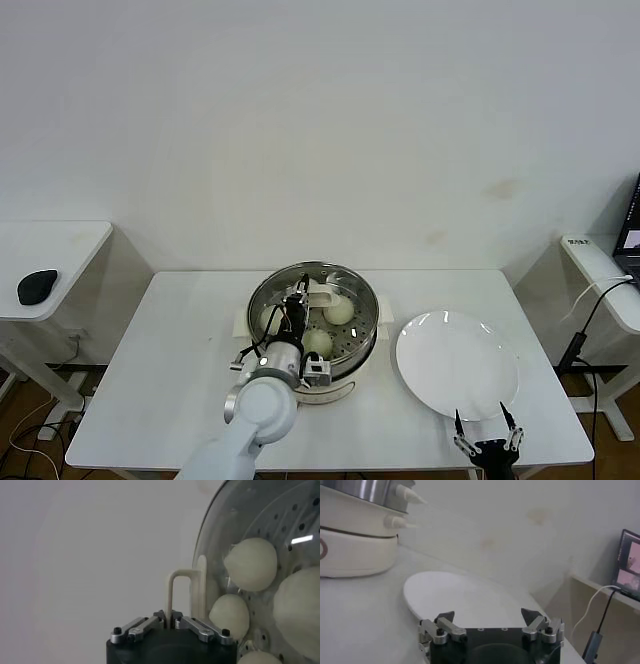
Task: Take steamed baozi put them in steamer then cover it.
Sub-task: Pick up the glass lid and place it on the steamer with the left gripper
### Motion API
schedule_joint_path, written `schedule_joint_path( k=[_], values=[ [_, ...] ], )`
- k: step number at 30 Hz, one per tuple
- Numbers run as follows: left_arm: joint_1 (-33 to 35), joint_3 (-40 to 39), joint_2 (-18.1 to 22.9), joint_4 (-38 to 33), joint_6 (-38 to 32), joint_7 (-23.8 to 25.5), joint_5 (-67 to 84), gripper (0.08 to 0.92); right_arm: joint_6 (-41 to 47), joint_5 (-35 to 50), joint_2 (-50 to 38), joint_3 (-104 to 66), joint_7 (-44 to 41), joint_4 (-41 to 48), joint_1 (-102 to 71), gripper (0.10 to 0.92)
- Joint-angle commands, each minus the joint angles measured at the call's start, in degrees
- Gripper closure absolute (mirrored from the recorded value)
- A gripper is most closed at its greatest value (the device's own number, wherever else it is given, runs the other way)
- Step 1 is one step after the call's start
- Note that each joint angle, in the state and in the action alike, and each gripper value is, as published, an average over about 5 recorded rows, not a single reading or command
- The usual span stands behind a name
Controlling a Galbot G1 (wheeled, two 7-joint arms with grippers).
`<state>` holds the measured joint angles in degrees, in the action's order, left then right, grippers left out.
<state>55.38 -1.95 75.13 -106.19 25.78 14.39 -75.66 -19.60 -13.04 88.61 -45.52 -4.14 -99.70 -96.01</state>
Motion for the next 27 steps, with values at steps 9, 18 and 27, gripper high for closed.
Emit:
schedule_joint_path(
  k=[9, 18, 27],
  values=[
    [0.27, -0.26, 0.83, 1.16, -1.30, -1.11, -1.72, 0.851, -0.20, -0.06, -0.15, 0.23, 0.02, 0.53, 0.02, 0.203],
    [1.61, 0.14, 1.09, -0.80, -2.12, -1.84, -1.85, 0.759, -0.19, 0.00, -0.28, 0.30, 0.06, 0.57, -0.03, 0.203],
    [10.28, 2.25, -2.13, -10.22, -2.85, -3.69, 0.70, 0.499, -0.18, 0.11, -0.42, 0.22, 0.10, 0.89, -0.03, 0.203]
  ],
)
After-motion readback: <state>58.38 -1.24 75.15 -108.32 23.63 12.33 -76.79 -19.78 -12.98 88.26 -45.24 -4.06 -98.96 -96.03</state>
